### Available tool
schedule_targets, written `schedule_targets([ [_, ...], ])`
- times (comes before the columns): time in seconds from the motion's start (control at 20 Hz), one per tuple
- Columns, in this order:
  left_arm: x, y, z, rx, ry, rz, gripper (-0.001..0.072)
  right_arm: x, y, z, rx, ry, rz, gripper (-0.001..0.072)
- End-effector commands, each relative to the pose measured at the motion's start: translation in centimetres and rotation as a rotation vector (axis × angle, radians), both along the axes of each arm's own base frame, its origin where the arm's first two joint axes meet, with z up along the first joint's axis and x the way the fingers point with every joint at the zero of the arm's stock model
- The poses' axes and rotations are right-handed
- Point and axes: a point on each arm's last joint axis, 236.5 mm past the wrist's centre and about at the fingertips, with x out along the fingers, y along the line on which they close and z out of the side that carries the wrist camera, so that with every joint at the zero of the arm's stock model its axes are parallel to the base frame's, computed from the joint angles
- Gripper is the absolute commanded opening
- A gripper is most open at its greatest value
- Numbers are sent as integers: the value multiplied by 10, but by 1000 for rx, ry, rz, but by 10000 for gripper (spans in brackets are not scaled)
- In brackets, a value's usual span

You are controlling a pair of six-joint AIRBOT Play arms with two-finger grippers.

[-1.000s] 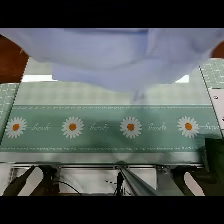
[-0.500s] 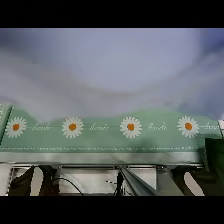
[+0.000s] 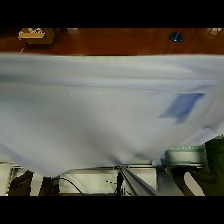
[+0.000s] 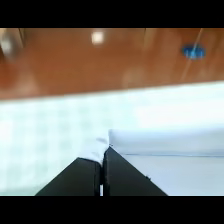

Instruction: Fold the shirts.

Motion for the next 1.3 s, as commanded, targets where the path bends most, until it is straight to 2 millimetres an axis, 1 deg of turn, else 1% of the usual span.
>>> schedule_targets([
  [0.0, 15, 24, -66, -52, 289, 3, 22, 19, -5, -90, -14, 333, 36, 30],
  [0.05, 26, 34, -84, -74, 344, 18, 22, 33, -10, -117, -25, 409, 39, 30],
  [0.1, 39, 43, -101, -91, 387, 29, 22, 54, -15, -142, -33, 463, 45, 30],
  [0.15, 54, 48, -122, -107, 442, 9, 22, 78, -19, -161, -41, 490, 55, 30],
  [0.25, 83, 48, -160, -167, 563, -37, 22, 136, -12, -183, 2, 472, 78, 30],
  [0.35, 119, 46, -191, -209, 642, -75, 22, 188, 4, -206, 86, 438, 127, 30],
  [0.45, 164, 45, -216, -240, 662, -85, 22, 227, 15, -229, 130, 410, 175, 30],
  [0.5, 186, 45, -228, -253, 659, -79, 22, 242, 18, -239, 140, 395, 194, 30],
  [0.55, 206, 45, -241, -266, 661, -72, 23, 257, 17, -248, 142, 376, 193, 30],
  [0.65, 235, 44, -268, -289, 676, -60, 22, 284, 13, -262, 154, 334, 167, 30],
  [0.75, 256, 44, -295, -301, 700, -48, 23, 306, 12, -274, 181, 301, 146, 30],
  [0.85, 274, 47, -318, -296, 706, -44, 22, 322, 12, -289, 211, 289, 129, 30],
  [0.95, 291, 50, -336, -291, 691, -34, 23, 335, 11, -309, 233, 294, 111, 31],
  [1.05, 311, 55, -350, -301, 661, -4, 22, 350, 6, -327, 239, 280, 85, 31],
  [1.1, 320, 56, -356, -310, 643, 10, 23, 359, 3, -333, 243, 262, 68, 31],
  [1.25, 345, 49, -377, -327, 607, 35, 22, 382, -3, -345, 275, 200, 22, 31],
])
